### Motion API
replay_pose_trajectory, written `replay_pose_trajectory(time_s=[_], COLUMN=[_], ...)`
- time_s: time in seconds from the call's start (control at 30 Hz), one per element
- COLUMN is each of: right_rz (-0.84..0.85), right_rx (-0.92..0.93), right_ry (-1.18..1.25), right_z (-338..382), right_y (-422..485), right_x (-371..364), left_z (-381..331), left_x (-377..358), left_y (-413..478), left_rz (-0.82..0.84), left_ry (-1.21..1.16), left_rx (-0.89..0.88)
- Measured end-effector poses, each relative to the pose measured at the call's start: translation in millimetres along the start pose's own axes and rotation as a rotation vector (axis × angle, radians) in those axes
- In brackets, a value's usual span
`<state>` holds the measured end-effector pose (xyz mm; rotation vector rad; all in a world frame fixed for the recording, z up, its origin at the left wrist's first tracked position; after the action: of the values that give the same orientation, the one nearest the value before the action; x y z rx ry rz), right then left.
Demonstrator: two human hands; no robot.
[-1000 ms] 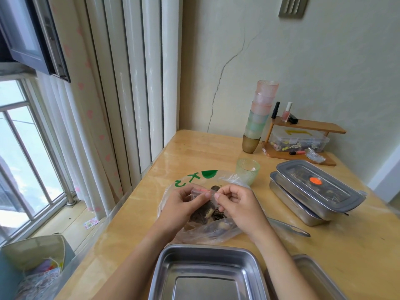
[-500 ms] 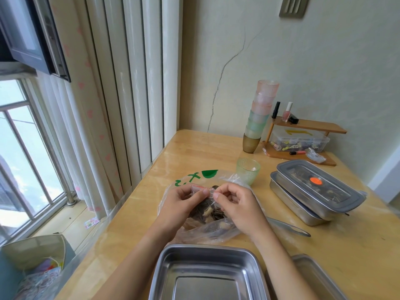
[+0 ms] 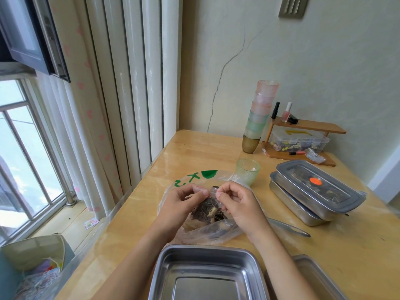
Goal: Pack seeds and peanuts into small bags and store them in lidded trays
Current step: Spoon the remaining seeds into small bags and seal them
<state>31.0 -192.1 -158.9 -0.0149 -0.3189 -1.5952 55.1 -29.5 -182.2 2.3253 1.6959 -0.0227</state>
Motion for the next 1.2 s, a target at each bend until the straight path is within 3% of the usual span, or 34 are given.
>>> replay_pose_trajectory(time_s=[0.73,1.2], right_rz=[0.02,-0.046], right_rx=[0.046,0.044], right_ry=[-0.084,-0.124], right_z=[0.7,-0.5], right_y=[-0.1,0.9], right_x=[-5.3,4.1], left_z=[-4.5,1.4], left_x=[-3.0,5.5], left_y=[0.5,2.3], left_rz=[0.012,-0.046], left_ry=[0.054,0.003], left_rx=[-0.089,-0.032])
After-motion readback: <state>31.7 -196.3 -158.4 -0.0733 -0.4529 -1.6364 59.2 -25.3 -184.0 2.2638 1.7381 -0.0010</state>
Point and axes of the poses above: each hand's wrist, its own y-axis towards the middle knuckle, its own x-axis out of the back of the hand, z = x × y, the point moved 7 cm from there along y, towards the middle knuckle, and after that the axes turned 3 degrees about -x, right-handed, at the moved point
